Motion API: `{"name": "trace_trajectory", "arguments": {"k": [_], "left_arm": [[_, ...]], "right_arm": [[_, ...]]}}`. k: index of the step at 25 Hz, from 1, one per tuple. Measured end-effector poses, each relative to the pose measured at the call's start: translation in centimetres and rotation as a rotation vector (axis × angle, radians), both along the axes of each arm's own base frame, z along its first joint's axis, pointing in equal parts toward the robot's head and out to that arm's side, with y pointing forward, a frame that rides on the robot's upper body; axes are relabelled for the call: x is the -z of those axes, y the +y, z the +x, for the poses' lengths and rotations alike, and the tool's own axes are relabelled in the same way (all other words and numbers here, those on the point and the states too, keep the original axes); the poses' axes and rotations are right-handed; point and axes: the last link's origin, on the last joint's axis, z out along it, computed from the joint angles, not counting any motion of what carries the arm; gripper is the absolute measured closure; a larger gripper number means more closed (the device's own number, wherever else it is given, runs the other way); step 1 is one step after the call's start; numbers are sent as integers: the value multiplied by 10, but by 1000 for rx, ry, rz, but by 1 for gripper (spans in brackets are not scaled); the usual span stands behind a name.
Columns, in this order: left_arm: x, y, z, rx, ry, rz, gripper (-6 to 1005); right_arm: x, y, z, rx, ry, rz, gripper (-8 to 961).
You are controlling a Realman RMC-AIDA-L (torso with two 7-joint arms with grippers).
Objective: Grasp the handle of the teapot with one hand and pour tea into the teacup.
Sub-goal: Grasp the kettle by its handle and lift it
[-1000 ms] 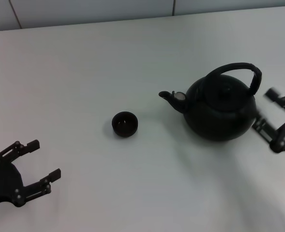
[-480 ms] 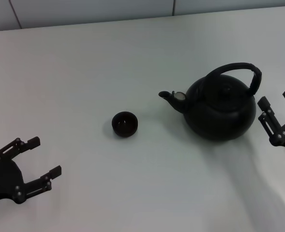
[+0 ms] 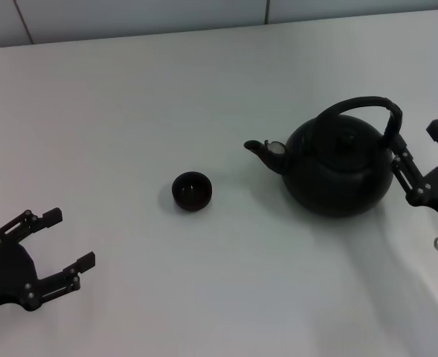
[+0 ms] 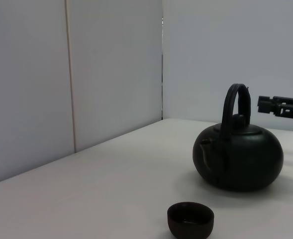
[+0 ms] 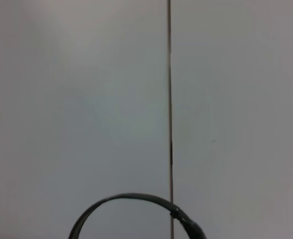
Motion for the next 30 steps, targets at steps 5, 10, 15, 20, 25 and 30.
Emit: {"name": "trace_trajectory", "arguments": {"k": [5,10,15,20,25,30], "left_arm": [[1,0,0,-4,-9,1,148],[1,0,1,-6,-12,2,148],[1,0,1,-8,-15,5,148],[0,1,1,-11,-19,15,148],[0,3,2,-8,-19,17,148],[0,4,3,-4,-19,17,148]], "right_arm": [[2,13,0,1,-24,-23,358],[2,23,-1,-2,-44,-38,357],[2,31,-1,2,-58,-48,357],[1,34,-1,6,-60,-40,358],[1,37,-3,-1,-60,-39,410],[2,40,-6,-12,-57,-44,553]]}}
